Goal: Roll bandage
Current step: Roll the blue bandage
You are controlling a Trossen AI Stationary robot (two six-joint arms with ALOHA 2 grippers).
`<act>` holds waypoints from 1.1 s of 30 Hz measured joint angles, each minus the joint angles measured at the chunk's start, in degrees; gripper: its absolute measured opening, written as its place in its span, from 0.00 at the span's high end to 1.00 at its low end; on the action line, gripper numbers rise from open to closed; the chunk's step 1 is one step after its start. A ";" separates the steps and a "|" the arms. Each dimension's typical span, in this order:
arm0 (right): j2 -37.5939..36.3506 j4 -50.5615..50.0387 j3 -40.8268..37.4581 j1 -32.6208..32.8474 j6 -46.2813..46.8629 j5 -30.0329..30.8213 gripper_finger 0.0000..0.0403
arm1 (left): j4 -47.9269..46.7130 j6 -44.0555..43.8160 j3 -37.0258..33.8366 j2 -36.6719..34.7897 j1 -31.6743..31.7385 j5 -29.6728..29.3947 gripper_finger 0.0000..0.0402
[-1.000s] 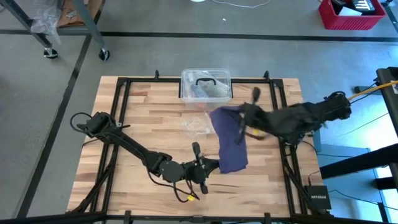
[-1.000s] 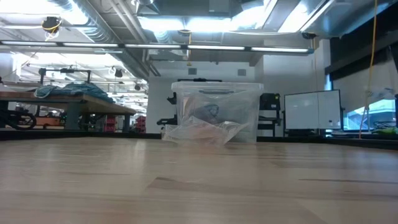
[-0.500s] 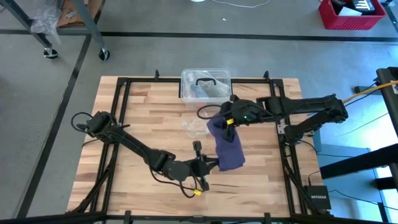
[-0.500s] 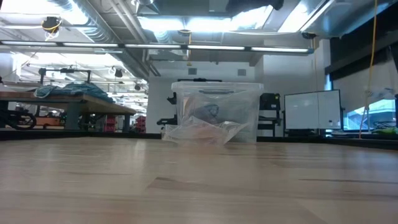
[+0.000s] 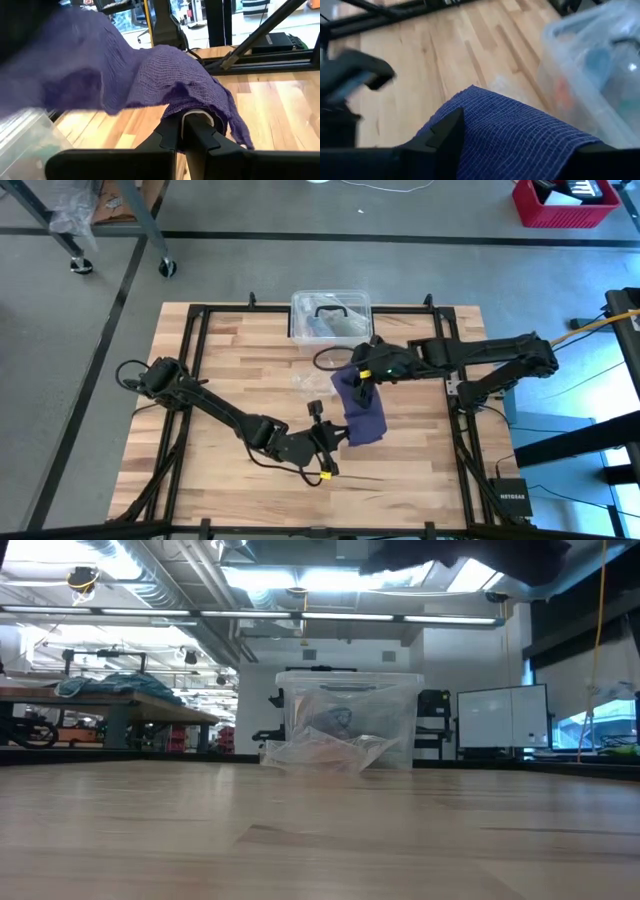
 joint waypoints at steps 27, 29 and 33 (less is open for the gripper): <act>3.28 -3.37 1.35 -4.64 5.91 -12.00 0.46 | -2.53 -0.90 0.02 0.00 -0.08 -0.22 0.98; 3.30 -3.21 2.48 -5.11 5.94 -13.69 0.42 | -3.21 -1.00 0.02 0.00 -0.08 -0.21 0.98; 3.23 -4.97 6.62 -5.37 5.84 -13.15 0.33 | -3.21 -0.96 0.02 0.00 -0.06 -0.21 0.99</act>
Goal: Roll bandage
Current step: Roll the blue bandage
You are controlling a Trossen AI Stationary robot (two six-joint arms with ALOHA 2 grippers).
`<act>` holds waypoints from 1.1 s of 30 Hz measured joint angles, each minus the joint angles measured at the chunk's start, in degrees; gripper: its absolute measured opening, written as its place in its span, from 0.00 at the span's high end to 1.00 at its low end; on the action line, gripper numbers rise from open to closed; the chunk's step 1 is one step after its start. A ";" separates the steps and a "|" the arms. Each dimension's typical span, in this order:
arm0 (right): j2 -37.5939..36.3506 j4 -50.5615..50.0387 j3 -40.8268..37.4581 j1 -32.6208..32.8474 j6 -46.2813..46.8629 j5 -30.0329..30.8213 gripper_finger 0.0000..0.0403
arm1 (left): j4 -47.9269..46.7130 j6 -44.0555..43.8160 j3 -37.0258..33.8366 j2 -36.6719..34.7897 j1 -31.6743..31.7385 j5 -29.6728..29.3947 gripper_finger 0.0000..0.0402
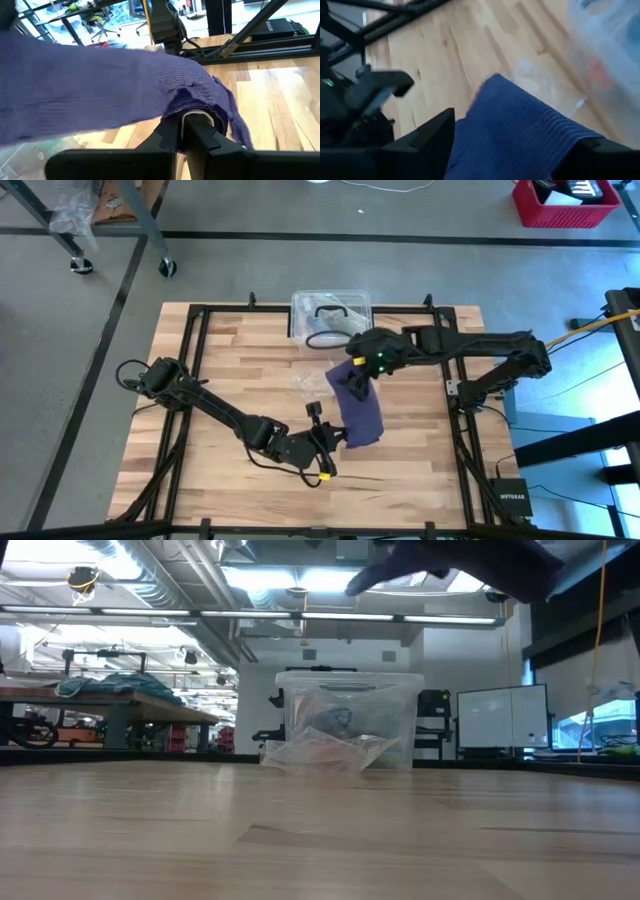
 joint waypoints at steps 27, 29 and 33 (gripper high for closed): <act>-0.13 -17.72 5.59 0.15 1.49 13.66 0.28 | -0.52 -0.24 0.02 -0.02 -0.10 0.02 0.97; -0.13 -19.94 6.32 0.15 1.46 13.18 0.28 | -0.52 -0.22 0.02 -0.02 -0.07 0.02 0.97; -0.15 -22.31 7.80 0.17 1.86 17.33 0.28 | -0.48 -0.22 0.02 -0.02 -0.07 0.02 0.97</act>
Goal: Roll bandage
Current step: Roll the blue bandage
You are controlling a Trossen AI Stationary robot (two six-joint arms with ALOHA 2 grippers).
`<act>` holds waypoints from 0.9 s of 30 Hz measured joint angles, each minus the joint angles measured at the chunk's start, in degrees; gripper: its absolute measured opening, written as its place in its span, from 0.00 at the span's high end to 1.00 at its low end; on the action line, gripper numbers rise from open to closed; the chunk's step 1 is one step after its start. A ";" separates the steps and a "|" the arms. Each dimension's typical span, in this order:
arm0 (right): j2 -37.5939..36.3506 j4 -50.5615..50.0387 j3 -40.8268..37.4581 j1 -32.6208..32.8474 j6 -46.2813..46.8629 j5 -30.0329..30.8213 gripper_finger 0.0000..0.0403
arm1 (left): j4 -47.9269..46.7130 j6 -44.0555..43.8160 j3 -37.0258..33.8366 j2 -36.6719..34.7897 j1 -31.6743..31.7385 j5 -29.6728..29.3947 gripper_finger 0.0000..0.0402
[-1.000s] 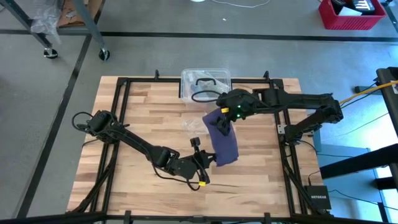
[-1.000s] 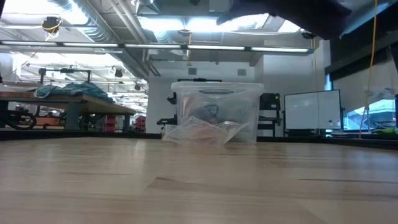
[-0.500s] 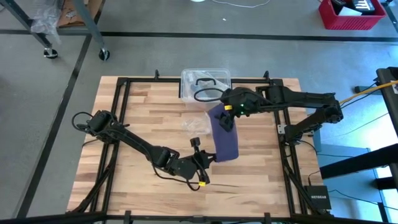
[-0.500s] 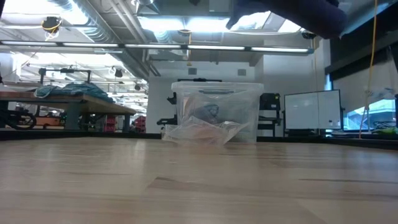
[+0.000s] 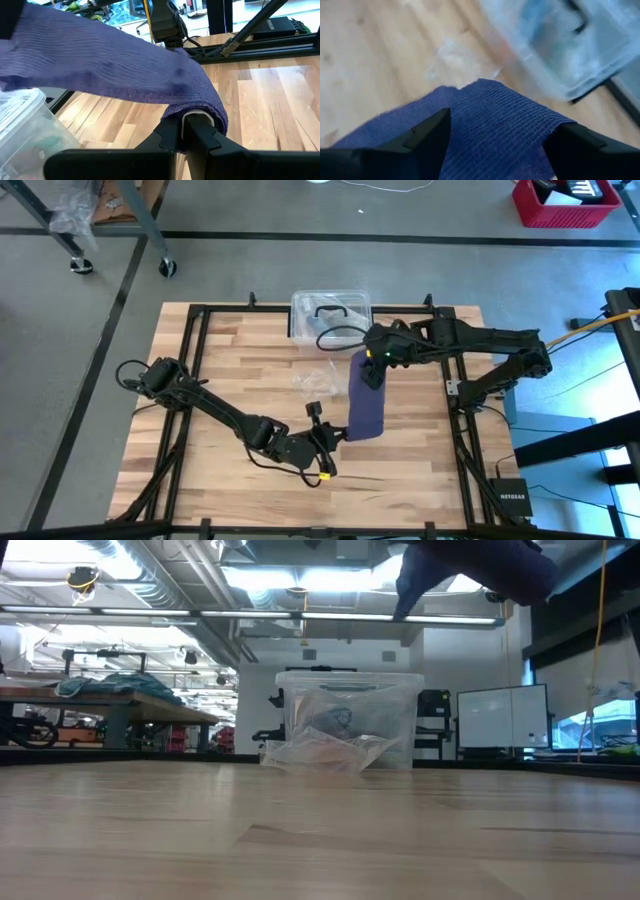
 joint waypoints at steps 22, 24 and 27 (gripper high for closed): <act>-0.01 0.60 -5.66 -0.02 -17.51 13.24 0.28 | 0.93 2.46 0.00 -0.09 0.22 2.80 0.97; -0.02 0.54 -5.66 -0.02 -20.39 11.05 0.28 | 1.05 2.64 0.00 -0.09 0.17 5.93 0.97; 0.00 -0.16 -5.66 0.00 -23.71 5.49 0.28 | 1.03 3.04 0.00 -0.09 0.07 10.35 0.97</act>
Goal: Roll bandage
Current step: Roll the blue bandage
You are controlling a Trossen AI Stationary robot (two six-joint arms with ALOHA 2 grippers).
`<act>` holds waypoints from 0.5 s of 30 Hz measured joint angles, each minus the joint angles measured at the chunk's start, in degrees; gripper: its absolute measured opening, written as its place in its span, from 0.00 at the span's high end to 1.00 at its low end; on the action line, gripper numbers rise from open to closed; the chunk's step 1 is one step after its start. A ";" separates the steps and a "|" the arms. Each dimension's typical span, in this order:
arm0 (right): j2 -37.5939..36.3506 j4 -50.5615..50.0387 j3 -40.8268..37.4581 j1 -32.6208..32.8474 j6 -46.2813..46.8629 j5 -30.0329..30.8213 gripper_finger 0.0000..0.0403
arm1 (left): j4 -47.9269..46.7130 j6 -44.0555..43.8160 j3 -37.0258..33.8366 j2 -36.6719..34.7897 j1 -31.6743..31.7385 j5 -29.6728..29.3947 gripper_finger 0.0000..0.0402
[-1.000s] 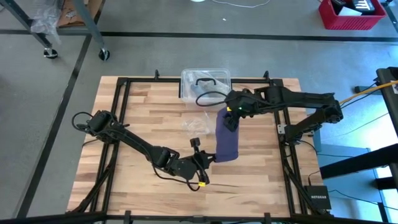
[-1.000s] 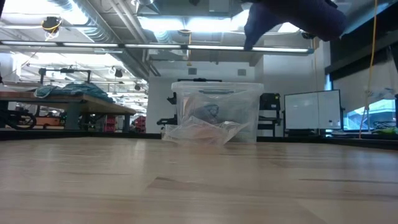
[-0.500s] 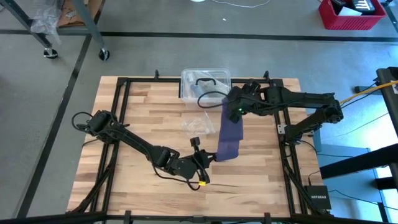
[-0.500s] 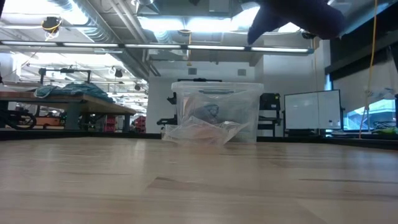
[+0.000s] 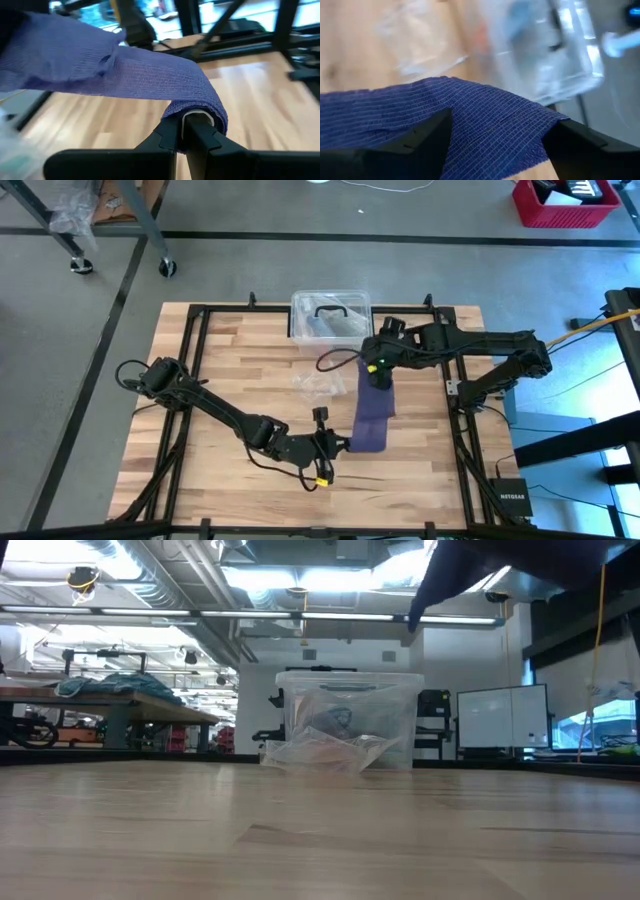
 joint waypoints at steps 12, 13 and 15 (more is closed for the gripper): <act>-7.92 -0.41 -6.04 9.31 2.43 -11.10 0.28 | -0.45 0.06 0.00 -2.78 -2.04 6.44 0.97; -9.35 0.10 -6.98 10.73 3.66 -10.07 0.28 | -0.49 -0.18 0.00 -3.75 -2.55 6.51 0.97; -13.24 2.88 -9.37 14.14 5.77 -7.05 0.28 | -0.35 -1.07 0.00 -5.50 -3.55 6.52 0.97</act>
